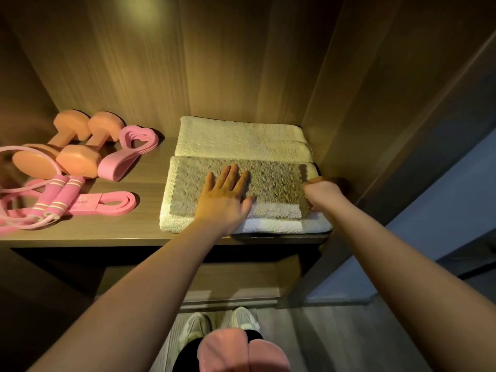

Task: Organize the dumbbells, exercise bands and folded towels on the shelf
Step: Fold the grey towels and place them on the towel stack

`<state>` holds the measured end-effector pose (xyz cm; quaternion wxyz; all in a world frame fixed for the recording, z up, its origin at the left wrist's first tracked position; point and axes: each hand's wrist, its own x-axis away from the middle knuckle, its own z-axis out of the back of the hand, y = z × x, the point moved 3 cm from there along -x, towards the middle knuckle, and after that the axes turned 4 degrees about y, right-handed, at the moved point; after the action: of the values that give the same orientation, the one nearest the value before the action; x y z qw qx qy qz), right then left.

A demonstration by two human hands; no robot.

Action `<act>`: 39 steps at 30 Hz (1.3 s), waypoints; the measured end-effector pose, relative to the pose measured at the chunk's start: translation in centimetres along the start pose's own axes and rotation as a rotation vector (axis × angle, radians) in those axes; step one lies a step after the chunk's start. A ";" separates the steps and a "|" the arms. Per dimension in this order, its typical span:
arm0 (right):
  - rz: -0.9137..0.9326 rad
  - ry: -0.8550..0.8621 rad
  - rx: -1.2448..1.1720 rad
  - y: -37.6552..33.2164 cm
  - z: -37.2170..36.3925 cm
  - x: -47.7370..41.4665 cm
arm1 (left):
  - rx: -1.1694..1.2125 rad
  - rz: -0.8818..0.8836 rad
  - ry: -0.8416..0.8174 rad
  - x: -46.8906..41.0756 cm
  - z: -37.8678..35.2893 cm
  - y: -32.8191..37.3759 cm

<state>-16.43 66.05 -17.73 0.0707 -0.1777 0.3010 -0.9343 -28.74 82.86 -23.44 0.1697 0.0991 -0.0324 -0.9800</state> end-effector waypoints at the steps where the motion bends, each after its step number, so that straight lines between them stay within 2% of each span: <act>1: -0.041 -0.039 0.020 -0.5 -0.1 -0.2 | -0.003 -0.003 -0.001 0.1 -0.1 -0.1; 4: -0.198 -0.177 -0.132 -1.6 -0.2 -0.7 | 0.000 -0.005 0.006 0.2 0.0 0.0; 6: -0.239 -0.266 -0.150 -1.8 0.0 -0.6 | 0.002 -0.006 0.000 0.3 0.0 0.0; 8: -0.234 -0.310 -0.191 -1.9 0.3 -0.8 | 0.011 -0.003 0.006 0.4 -0.1 0.0; 12: -0.172 -0.292 -0.424 -3.0 0.8 -0.1 | 0.054 -0.005 0.005 0.1 0.3 -0.1; 14: -0.150 -0.305 -0.524 -4.0 0.7 0.3 | 0.176 0.003 0.009 0.0 1.3 -0.4; 16: -0.136 -0.345 -0.663 -5.7 0.2 1.1 | 0.543 0.129 0.044 -0.1 3.3 -0.9; 18: -0.065 -0.390 -0.709 -7.5 -0.4 1.9 | 1.164 0.381 0.074 -0.2 4.9 -1.4; 20: 0.001 -0.451 -0.689 -9.3 -1.4 3.0 | 1.685 0.573 -0.006 -0.4 6.2 -1.9; 21: 0.027 -0.493 -0.666 -10.1 -2.0 3.7 | 1.841 0.618 -0.072 -0.4 6.9 -2.3; 23: 0.080 -0.584 -0.649 -11.5 -3.2 4.7 | 1.979 0.668 -0.143 -0.2 7.5 -3.7; 24: 0.113 -0.607 -0.658 -11.7 -3.8 4.7 | 1.984 0.679 -0.146 0.0 7.6 -4.3; 27: 0.221 -0.564 -0.617 -12.2 -5.2 4.5 | 1.754 0.785 -0.024 0.6 7.0 -7.2; 29: 0.314 -0.390 -0.418 -11.8 -6.0 4.2 | 1.656 0.838 0.007 0.9 6.4 -8.8; 31: 0.476 -0.238 -0.107 -10.9 -6.3 5.0 | 1.588 0.780 -0.029 1.3 6.1 -9.6; 34: 0.624 -0.275 0.129 -9.4 -7.6 6.2 | 1.432 0.629 -0.042 1.6 5.6 -10.5; 37: 0.752 -0.244 0.239 -8.4 -8.9 5.5 | 1.342 0.655 0.005 1.5 4.5 -11.0; 39: 0.763 -0.229 0.244 -8.0 -9.2 5.2 | 1.156 0.694 0.049 1.7 5.4 -10.8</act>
<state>-24.94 76.22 -18.48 0.4654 -0.1466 0.2225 -0.8440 -34.92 92.65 -19.55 0.3949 0.1799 -0.5779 -0.6912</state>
